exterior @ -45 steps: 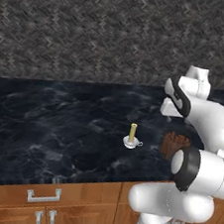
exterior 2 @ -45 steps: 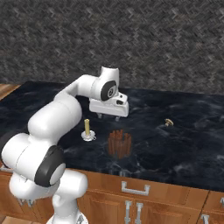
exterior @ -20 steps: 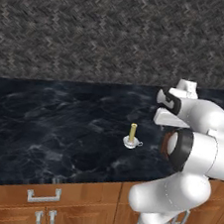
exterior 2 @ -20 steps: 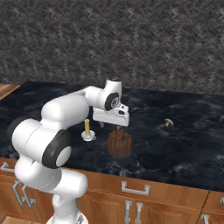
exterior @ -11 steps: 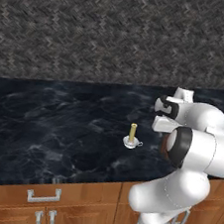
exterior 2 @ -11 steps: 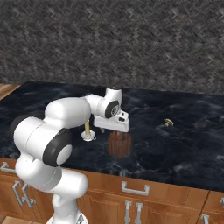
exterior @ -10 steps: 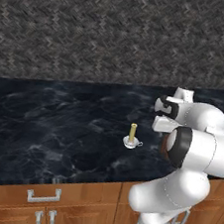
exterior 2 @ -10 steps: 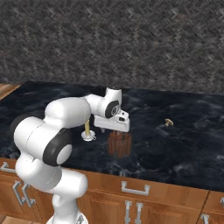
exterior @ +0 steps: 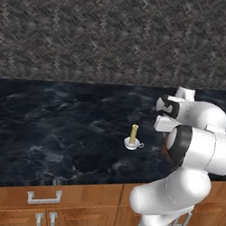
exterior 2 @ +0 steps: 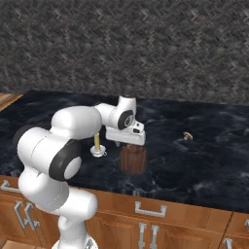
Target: Pick the candle and jar from the dining table and place them in the open cabinet. Close the cabinet after placing the objects.
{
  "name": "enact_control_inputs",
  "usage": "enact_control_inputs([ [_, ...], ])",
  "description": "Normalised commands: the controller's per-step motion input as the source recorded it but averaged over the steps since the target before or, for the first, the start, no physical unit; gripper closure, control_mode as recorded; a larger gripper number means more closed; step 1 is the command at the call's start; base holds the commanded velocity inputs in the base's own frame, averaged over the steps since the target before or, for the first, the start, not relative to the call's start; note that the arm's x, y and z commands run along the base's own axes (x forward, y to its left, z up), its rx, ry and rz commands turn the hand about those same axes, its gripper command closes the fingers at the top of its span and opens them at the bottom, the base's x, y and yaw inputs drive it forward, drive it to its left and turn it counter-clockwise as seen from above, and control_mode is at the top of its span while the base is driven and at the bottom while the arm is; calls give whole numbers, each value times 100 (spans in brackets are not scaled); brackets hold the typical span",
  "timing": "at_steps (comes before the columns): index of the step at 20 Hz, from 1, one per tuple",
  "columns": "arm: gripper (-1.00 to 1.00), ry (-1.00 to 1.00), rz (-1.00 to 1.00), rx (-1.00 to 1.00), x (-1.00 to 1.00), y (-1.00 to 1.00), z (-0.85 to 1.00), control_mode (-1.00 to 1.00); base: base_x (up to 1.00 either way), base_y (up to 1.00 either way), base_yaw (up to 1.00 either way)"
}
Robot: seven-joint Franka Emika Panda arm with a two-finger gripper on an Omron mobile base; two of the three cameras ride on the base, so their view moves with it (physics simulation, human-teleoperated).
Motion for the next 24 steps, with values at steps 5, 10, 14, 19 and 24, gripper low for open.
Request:
enact_control_inputs([
  [5, 100, 0, 0, 0, 0, 3, 0, -100, 0, 0, 0],
  [10, 100, 0, 0, 0, 0, 0, 0, -100, 0, 0, 0],
  [14, 100, 0, -5, -2, -4, 2, 33, -100, 0, 0, 0],
  [19, 100, 2, -9, -14, -15, 5, 75, -100, 0, 0, 0],
  [24, 100, 2, -10, -14, -6, -12, 57, -100, 0, 0, 0],
])
